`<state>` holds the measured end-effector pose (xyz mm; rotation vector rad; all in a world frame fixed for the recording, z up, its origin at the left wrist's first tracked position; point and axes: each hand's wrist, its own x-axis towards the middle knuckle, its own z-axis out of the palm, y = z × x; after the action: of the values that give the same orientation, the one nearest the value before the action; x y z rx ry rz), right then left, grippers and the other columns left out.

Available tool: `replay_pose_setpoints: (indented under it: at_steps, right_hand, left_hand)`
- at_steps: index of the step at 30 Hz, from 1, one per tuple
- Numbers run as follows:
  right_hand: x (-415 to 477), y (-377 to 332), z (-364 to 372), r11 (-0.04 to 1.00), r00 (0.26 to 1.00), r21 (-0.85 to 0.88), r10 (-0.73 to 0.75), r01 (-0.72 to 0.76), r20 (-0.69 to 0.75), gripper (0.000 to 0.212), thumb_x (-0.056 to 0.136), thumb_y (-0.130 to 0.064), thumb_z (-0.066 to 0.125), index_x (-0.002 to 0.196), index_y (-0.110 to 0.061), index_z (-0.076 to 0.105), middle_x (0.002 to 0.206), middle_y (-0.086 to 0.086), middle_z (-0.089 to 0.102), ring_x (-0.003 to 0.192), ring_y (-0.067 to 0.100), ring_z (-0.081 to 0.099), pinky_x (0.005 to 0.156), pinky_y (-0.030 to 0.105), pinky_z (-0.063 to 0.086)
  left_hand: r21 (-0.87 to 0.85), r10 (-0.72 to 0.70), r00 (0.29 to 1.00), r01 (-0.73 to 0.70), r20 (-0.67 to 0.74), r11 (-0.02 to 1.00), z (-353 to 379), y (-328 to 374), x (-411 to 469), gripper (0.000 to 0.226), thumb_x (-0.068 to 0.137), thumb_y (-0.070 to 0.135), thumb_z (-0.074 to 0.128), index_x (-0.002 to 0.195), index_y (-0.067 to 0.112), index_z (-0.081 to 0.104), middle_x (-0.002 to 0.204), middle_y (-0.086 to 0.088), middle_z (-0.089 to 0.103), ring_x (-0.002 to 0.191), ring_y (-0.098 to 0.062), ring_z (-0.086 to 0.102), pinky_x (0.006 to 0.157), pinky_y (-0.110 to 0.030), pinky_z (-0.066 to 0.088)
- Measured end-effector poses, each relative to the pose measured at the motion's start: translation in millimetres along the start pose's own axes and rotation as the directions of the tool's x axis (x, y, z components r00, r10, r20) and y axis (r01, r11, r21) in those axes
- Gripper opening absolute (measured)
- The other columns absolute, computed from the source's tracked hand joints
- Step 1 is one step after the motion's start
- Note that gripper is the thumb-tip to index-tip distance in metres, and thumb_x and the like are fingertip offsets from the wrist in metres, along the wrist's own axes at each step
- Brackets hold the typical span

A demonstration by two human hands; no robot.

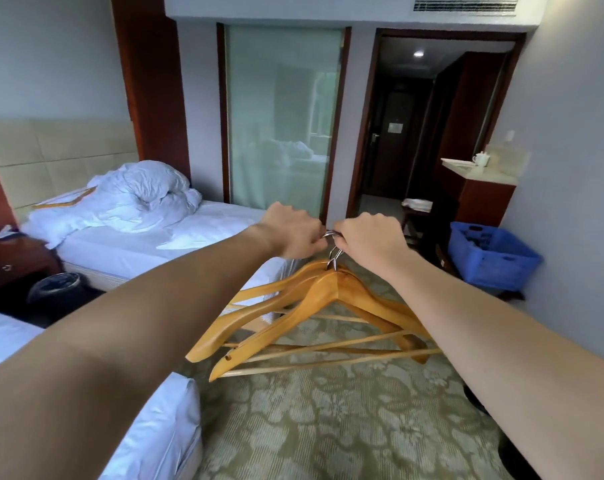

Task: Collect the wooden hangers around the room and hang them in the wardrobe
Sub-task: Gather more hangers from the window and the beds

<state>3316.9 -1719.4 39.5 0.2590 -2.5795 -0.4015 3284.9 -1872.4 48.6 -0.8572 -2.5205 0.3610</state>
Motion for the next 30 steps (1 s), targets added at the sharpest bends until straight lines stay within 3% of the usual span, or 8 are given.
replay_pose_setpoints:
  at_steps: [2,4,8,11,16,22,30]
  right_hand:
    - [10,1,14,1.000,1.000,0.018,-0.023,0.023,0.009,0.027,0.100,-0.034,0.039,0.108,-0.023,0.062,0.087,0.006,0.061,0.086,0.031,0.064,0.060,0.030,0.036]
    - [20,1,29,0.999,0.999,0.032,-0.034,0.034,0.007,0.026,0.100,-0.032,0.039,0.109,-0.024,0.062,0.079,0.003,0.055,0.080,0.028,0.063,0.058,0.029,0.037]
    - [47,1,54,0.997,0.998,0.040,-0.061,0.061,0.004,0.023,0.100,-0.030,0.041,0.108,-0.024,0.062,0.070,-0.002,0.045,0.074,0.026,0.060,0.056,0.029,0.038]
    - [74,1,71,0.997,0.998,0.039,-0.061,0.061,-0.017,0.023,0.099,-0.028,0.042,0.107,-0.024,0.064,0.061,-0.004,0.041,0.065,0.024,0.053,0.054,0.029,0.037]
    - [125,-4,96,0.992,0.994,0.067,-0.105,0.107,-0.030,0.023,0.099,-0.029,0.044,0.108,-0.023,0.064,0.079,0.003,0.062,0.077,0.026,0.064,0.056,0.029,0.039]
    - [191,-22,122,0.988,0.988,0.046,-0.142,0.144,-0.052,0.026,0.100,-0.032,0.041,0.109,-0.023,0.063,0.077,0.003,0.057,0.080,0.027,0.064,0.056,0.029,0.035]
    - [271,-45,149,0.980,0.984,0.100,-0.162,0.169,-0.074,0.030,0.101,-0.033,0.037,0.117,-0.024,0.060,0.095,0.006,0.066,0.089,0.028,0.063,0.062,0.030,0.039]
  left_hand:
    - [0.007,-0.015,0.999,0.014,0.032,1.000,12,-3,7,0.037,0.097,0.043,0.030,0.086,0.023,0.059,0.093,-0.009,0.065,0.080,-0.030,0.054,0.066,-0.031,0.037]
    - [0.006,-0.015,0.999,0.015,0.050,1.000,24,-8,14,0.037,0.097,0.044,0.030,0.088,0.023,0.060,0.098,-0.010,0.066,0.086,-0.031,0.058,0.066,-0.031,0.036]
    - [0.004,-0.032,0.996,0.031,0.088,0.999,41,-21,31,0.031,0.096,0.042,0.032,0.081,0.024,0.053,0.098,-0.011,0.066,0.086,-0.031,0.057,0.066,-0.031,0.034]
    - [0.028,-0.055,0.995,0.053,0.082,0.998,53,-36,47,0.038,0.097,0.044,0.031,0.091,0.022,0.062,0.098,-0.010,0.066,0.088,-0.032,0.059,0.067,-0.031,0.034]
    - [0.037,-0.076,0.995,0.073,0.064,0.997,82,-72,76,0.042,0.097,0.046,0.029,0.096,0.025,0.066,0.100,-0.009,0.068,0.093,-0.032,0.061,0.069,-0.030,0.036]
    - [0.050,-0.105,0.992,0.102,0.072,0.994,118,-129,104,0.038,0.096,0.042,0.032,0.091,0.023,0.065,0.098,-0.009,0.068,0.088,-0.031,0.060,0.067,-0.030,0.035]
    - [0.080,-0.132,0.988,0.126,0.080,0.989,152,-197,138,0.037,0.097,0.041,0.033,0.094,0.023,0.064,0.100,-0.011,0.068,0.094,-0.033,0.062,0.067,-0.030,0.035]
